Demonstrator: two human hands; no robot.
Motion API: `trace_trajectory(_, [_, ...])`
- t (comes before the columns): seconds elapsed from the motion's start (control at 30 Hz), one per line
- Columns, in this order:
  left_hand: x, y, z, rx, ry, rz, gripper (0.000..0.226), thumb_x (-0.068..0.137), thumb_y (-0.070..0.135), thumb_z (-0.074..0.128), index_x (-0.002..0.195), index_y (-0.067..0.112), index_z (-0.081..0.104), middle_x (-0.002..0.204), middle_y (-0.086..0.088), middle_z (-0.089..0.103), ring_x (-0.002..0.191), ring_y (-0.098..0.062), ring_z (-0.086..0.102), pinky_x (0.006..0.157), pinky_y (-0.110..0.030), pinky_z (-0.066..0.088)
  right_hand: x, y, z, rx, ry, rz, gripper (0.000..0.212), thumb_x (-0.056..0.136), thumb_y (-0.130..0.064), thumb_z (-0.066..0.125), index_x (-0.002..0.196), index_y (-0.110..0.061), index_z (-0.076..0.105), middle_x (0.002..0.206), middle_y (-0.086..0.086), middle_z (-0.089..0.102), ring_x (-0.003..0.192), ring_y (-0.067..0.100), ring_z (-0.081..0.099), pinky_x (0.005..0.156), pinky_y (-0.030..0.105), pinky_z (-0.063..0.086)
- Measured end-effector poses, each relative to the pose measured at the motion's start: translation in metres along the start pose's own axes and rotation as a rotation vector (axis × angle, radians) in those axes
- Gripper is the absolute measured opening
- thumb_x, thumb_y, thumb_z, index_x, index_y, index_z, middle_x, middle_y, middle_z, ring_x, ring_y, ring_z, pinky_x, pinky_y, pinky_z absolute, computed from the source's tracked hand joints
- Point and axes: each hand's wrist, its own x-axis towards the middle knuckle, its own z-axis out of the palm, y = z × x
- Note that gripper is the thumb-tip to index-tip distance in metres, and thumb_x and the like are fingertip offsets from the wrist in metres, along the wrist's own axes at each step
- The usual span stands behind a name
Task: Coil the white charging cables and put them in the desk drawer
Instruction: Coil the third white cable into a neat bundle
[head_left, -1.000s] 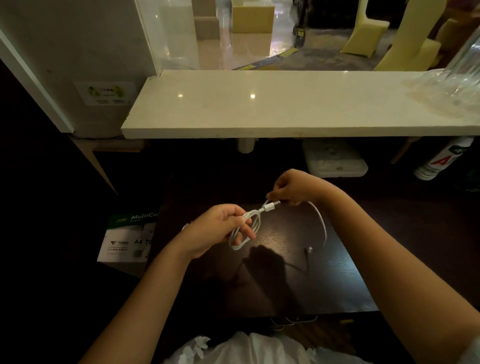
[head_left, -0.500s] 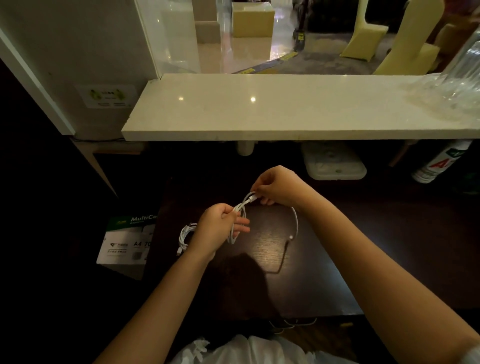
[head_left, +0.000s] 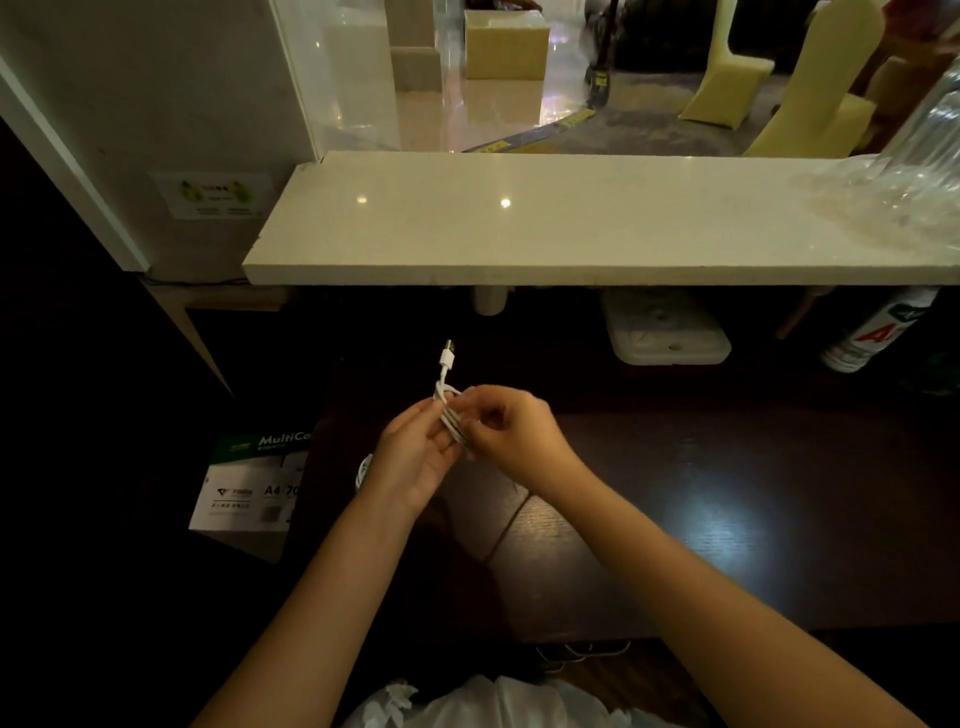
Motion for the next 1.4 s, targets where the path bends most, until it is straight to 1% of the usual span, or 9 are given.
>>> trace_trajectory(0.1, [0.003, 0.009, -0.004, -0.117, -0.009, 0.007, 0.025, 0.096, 0.013, 0.036, 0.092, 0.007, 0.06, 0.071, -0.001, 0.069, 0.067, -0.011, 0.068, 0.07, -0.028, 0.057, -0.009, 0.006, 0.004, -0.12, -0.061, -0.176, 0.035, 0.082, -0.009, 0.063, 0.115, -0.019, 0.064, 0.075, -0.01, 0.052, 0.06, 0.003, 0.05, 0.062, 0.01, 0.041])
trace_trajectory(0.2, [0.005, 0.021, -0.009, -0.247, -0.036, 0.011, 0.025, 0.096, 0.016, 0.035, 0.091, 0.007, 0.058, 0.051, 0.006, 0.05, 0.046, -0.004, 0.051, 0.078, -0.028, 0.05, -0.018, 0.017, 0.001, -0.044, -0.146, -0.124, 0.02, 0.084, -0.009, 0.063, 0.104, -0.013, 0.059, 0.073, -0.003, 0.059, 0.065, 0.02, 0.06, 0.066, 0.029, 0.05])
trace_trajectory(0.43, [-0.002, 0.037, -0.015, -0.185, -0.153, 0.026, 0.028, 0.097, 0.019, 0.03, 0.095, 0.008, 0.056, 0.048, 0.008, 0.042, 0.042, -0.004, 0.041, 0.058, -0.02, 0.053, -0.002, 0.046, -0.028, -0.591, 0.003, -0.366, 0.007, 0.075, -0.021, 0.07, 0.075, -0.015, 0.069, 0.073, 0.005, 0.06, 0.07, 0.023, 0.057, 0.059, 0.034, 0.044])
trace_trajectory(0.57, [-0.003, 0.033, -0.017, -0.125, -0.171, 0.005, 0.025, 0.095, 0.019, 0.034, 0.092, 0.009, 0.057, 0.049, 0.008, 0.044, 0.042, -0.003, 0.043, 0.056, -0.021, 0.053, 0.008, 0.04, -0.041, -0.745, 0.057, -0.154, 0.021, 0.082, -0.035, 0.065, 0.082, -0.014, 0.07, 0.074, 0.004, 0.069, 0.072, 0.023, 0.064, 0.069, 0.035, 0.048])
trace_trajectory(0.67, [-0.003, 0.03, -0.016, -0.087, -0.202, -0.011, 0.024, 0.095, 0.019, 0.035, 0.09, 0.009, 0.056, 0.05, 0.008, 0.044, 0.043, -0.003, 0.043, 0.054, -0.021, 0.051, 0.016, 0.036, -0.039, -0.452, 0.12, 0.056, 0.016, 0.084, -0.023, 0.064, 0.096, -0.014, 0.071, 0.089, 0.004, 0.073, 0.083, 0.015, 0.066, 0.076, 0.029, 0.051])
trace_trajectory(0.8, [-0.004, 0.026, -0.015, -0.072, -0.21, -0.042, 0.024, 0.096, 0.018, 0.035, 0.089, 0.009, 0.056, 0.051, 0.007, 0.043, 0.042, -0.003, 0.04, 0.051, -0.02, 0.048, 0.025, 0.019, -0.03, 0.413, 0.257, 0.264, 0.01, 0.087, -0.004, 0.057, 0.085, -0.011, 0.064, 0.087, 0.012, 0.071, 0.069, 0.01, 0.063, 0.064, 0.019, 0.051])
trace_trajectory(1.03, [-0.002, 0.027, -0.019, -0.063, -0.156, -0.03, 0.022, 0.095, 0.017, 0.036, 0.086, 0.009, 0.055, 0.05, 0.007, 0.042, 0.042, -0.003, 0.039, 0.051, -0.018, 0.047, 0.038, -0.003, -0.028, 0.815, 0.224, 0.222, 0.021, 0.087, -0.001, 0.056, 0.092, -0.016, 0.042, 0.078, 0.002, 0.074, 0.076, 0.013, 0.07, 0.07, 0.023, 0.05])
trace_trajectory(1.2, [-0.001, 0.03, -0.022, -0.028, -0.106, -0.029, 0.022, 0.096, 0.016, 0.037, 0.087, 0.008, 0.056, 0.049, 0.007, 0.043, 0.042, -0.003, 0.039, 0.052, -0.018, 0.047, 0.039, -0.005, -0.038, 0.564, -0.016, -0.018, 0.02, 0.094, -0.005, 0.046, 0.092, -0.014, 0.063, 0.076, 0.0, 0.071, 0.076, 0.009, 0.067, 0.07, 0.02, 0.052])
trace_trajectory(1.4, [-0.004, 0.029, -0.022, 0.01, -0.102, -0.077, 0.025, 0.097, 0.017, 0.036, 0.086, 0.008, 0.056, 0.047, 0.006, 0.042, 0.042, -0.004, 0.039, 0.051, -0.02, 0.048, 0.052, -0.018, -0.055, -0.327, -0.317, -0.503, 0.025, 0.089, -0.009, 0.056, 0.11, -0.013, 0.068, 0.084, -0.008, 0.056, 0.074, 0.001, 0.055, 0.071, 0.009, 0.044])
